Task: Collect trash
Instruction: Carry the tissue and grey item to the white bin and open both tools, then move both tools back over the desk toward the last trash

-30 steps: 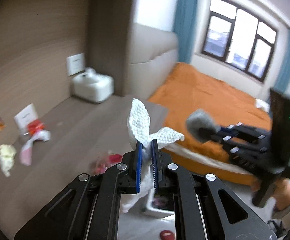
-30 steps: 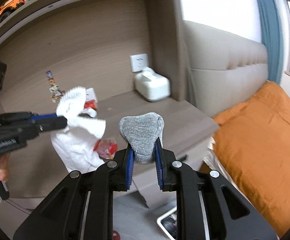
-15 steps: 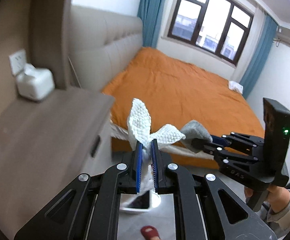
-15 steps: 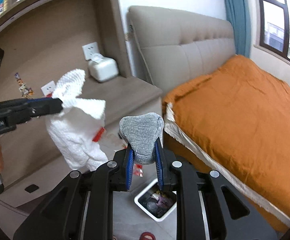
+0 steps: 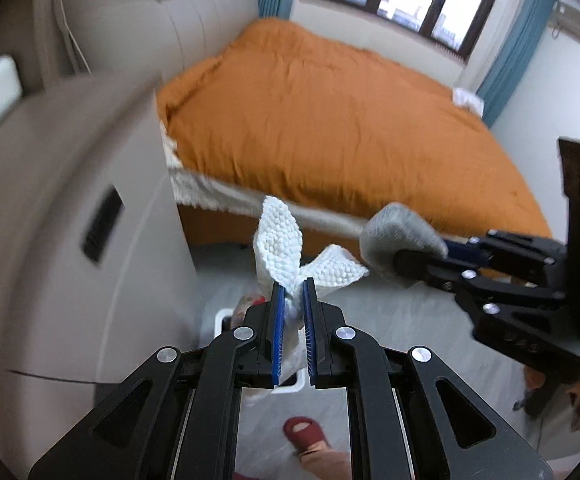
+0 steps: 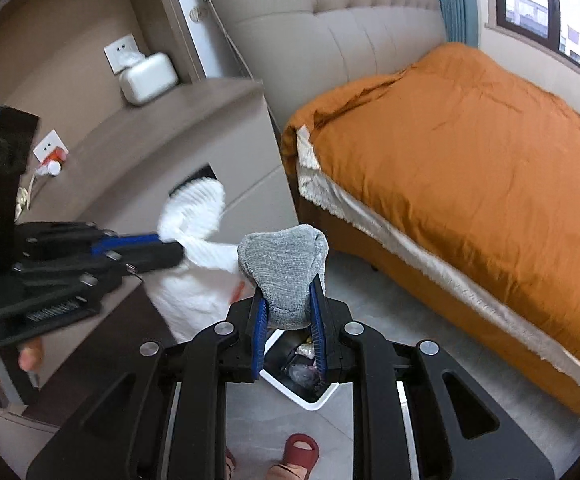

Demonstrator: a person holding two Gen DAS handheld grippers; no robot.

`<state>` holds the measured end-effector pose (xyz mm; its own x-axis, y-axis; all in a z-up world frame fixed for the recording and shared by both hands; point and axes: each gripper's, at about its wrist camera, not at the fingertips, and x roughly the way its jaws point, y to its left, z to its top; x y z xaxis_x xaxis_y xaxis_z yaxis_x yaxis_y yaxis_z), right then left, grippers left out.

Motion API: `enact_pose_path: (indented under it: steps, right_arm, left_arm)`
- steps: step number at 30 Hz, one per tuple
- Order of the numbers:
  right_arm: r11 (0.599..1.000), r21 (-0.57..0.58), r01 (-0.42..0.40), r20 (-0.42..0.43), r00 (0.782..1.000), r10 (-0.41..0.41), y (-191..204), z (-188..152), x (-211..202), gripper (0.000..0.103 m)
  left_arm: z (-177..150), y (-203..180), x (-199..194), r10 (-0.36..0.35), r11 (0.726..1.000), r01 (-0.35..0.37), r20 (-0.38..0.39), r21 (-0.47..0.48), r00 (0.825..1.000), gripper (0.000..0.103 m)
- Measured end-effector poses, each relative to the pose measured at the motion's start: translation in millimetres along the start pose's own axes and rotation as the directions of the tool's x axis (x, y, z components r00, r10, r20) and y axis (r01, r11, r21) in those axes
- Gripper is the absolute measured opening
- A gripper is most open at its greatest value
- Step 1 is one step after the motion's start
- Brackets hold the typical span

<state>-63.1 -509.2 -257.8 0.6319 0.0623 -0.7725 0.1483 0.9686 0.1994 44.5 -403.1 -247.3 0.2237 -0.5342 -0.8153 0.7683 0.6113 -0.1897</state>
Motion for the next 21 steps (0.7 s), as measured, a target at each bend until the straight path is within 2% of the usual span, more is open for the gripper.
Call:
enact_pose_path:
  steps: [7, 12, 13, 14, 15, 16, 17, 18, 19, 20, 21]
  right_arm:
    - [1.0, 0.007, -0.015, -0.108, 0.994, 0.015, -19.4, -43.6, 90.7, 0.021]
    - [0.999, 0.008, -0.036, -0.165, 0.986, 0.037, -24.3, -75.4, 155.9, 0.021]
    - [0.999, 0.008, -0.041, -0.175, 0.984, 0.042, -25.1, -82.6, 168.2, 0.022]
    - [0.999, 0.007, -0.047, -0.191, 0.98, 0.048, -25.9, -89.6, 181.7, 0.027]
    - [0.999, 0.004, -0.051, -0.214, 0.975, 0.051, -26.2, -94.3, 192.8, 0.034]
    - [0.999, 0.0, -0.039, -0.235, 0.971, 0.038, -28.3, -100.8, 205.3, 0.041]
    - [1.0, 0.006, -0.014, -0.241, 0.97, 0.015, -35.0, -109.0, 217.5, 0.058]
    - [1.0, 0.023, -0.005, -0.249, 0.968, 0.01, -42.6, -114.4, 224.6, 0.071]
    - [0.999, 0.047, 0.002, -0.257, 0.966, 0.01, -50.3, -119.7, 231.2, 0.097]
    - [0.997, 0.078, 0.009, -0.254, 0.967, 0.011, -60.0, -125.0, 236.9, 0.099]
    - [0.996, 0.091, 0.016, -0.261, 0.965, 0.008, -64.7, -127.4, 241.2, 0.099]
  left_arm:
    - [-37.2, 25.2, 97.0, 0.006, 1.0, -0.006, -0.072, -0.011, 0.997, 0.009]
    - [-74.3, 47.9, 173.1, -0.029, 0.999, 0.024, -0.138, -0.033, 0.99, 0.009]
    - [-79.6, 49.6, 183.1, -0.032, 0.999, 0.028, -0.148, -0.034, 0.989, 0.009]
    - [-88.2, 53.2, 199.3, -0.035, 0.999, 0.03, -0.167, -0.033, 0.985, 0.011]
    - [-93.1, 54.6, 210.2, -0.037, 0.999, 0.032, -0.185, -0.03, 0.982, 0.026]
    - [-101.2, 59.2, 226.6, 0.012, 1.0, -0.017, -0.213, -0.023, 0.977, 0.043]
    - [-105.3, 64.1, 236.5, 0.051, 0.998, -0.059, -0.231, -0.024, 0.971, 0.054]
    - [-111.6, 73.6, 246.1, 0.072, 0.996, -0.084, -0.254, -0.036, 0.964, 0.072]
    - [-119.2, 86.2, 253.3, 0.065, 0.994, -0.085, -0.263, -0.065, 0.963, 0.09]
    - [-123.9, 93.6, 255.7, 0.064, 0.992, -0.089, -0.259, -0.086, 0.964, 0.097]
    - [-127.7, 100.2, 256.6, 0.05, 0.991, -0.079, -0.252, -0.107, 0.967, 0.098]
